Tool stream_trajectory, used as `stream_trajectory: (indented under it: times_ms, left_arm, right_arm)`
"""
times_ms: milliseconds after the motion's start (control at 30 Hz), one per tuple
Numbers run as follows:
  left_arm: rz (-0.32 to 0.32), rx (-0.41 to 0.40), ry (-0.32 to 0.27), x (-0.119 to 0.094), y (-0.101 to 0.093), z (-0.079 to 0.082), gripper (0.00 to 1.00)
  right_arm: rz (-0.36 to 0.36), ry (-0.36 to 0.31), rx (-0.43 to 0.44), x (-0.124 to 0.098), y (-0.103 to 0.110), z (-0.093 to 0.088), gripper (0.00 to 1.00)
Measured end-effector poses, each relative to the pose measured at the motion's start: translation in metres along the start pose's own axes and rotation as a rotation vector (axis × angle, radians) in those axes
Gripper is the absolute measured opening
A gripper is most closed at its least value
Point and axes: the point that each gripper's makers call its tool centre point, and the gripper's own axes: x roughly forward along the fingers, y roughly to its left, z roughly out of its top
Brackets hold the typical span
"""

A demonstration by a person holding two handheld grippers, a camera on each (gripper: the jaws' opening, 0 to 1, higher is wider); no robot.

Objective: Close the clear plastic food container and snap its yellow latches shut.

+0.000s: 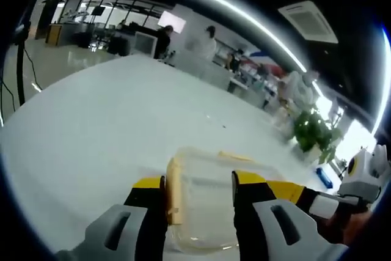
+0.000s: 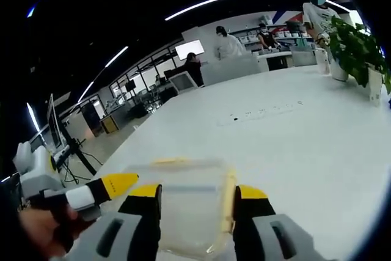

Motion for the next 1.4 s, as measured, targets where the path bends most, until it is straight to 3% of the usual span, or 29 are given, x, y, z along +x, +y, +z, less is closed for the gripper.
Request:
stream_trajectory:
  times_ms: [333, 400, 533, 700, 800, 900, 967, 1000, 1200, 1400]
  left_arm:
    - [-0.005, -0.016, 0.024, 0.000, 0.001, 0.000, 0.43]
    - [0.009, 0.027, 0.022, -0.001, 0.006, 0.002, 0.47]
    - [0.017, 0.065, 0.015, -0.007, 0.013, 0.004, 0.55]
    - [0.010, 0.073, 0.022, -0.010, 0.018, 0.002, 0.64]
    - [0.003, 0.080, 0.017, -0.011, 0.016, 0.003, 0.72]
    - [-0.008, 0.076, 0.005, -0.012, 0.012, 0.006, 0.87]
    - [-0.026, 0.122, 0.025, -0.014, 0.008, 0.004, 0.99]
    - [-0.046, 0.150, 0.036, -0.017, 0.006, 0.003, 0.99]
    - [-0.025, 0.144, 0.067, -0.046, 0.010, 0.007, 0.99]
    - [-0.067, 0.224, 0.108, -0.096, 0.000, 0.004, 0.99]
  right_arm:
    - [-0.001, 0.049, 0.045, 0.000, -0.007, 0.003, 0.46]
    - [-0.020, 0.044, 0.024, -0.001, -0.012, 0.005, 0.53]
    - [0.000, 0.025, 0.023, -0.002, -0.013, 0.006, 0.76]
    - [0.024, 0.026, 0.014, -0.006, -0.011, 0.006, 0.78]
    - [0.025, 0.024, 0.012, -0.007, -0.012, 0.008, 0.81]
    - [0.027, 0.024, 0.013, -0.012, -0.012, 0.011, 0.86]
    - [0.032, 0.025, 0.022, -0.018, -0.010, 0.015, 0.90]
    - [0.036, 0.021, 0.021, -0.021, -0.009, 0.019, 0.91]
    - [0.076, -0.013, -0.010, -0.052, -0.001, 0.041, 1.00]
    - [0.117, 0.002, -0.060, -0.095, 0.009, 0.045, 1.00]
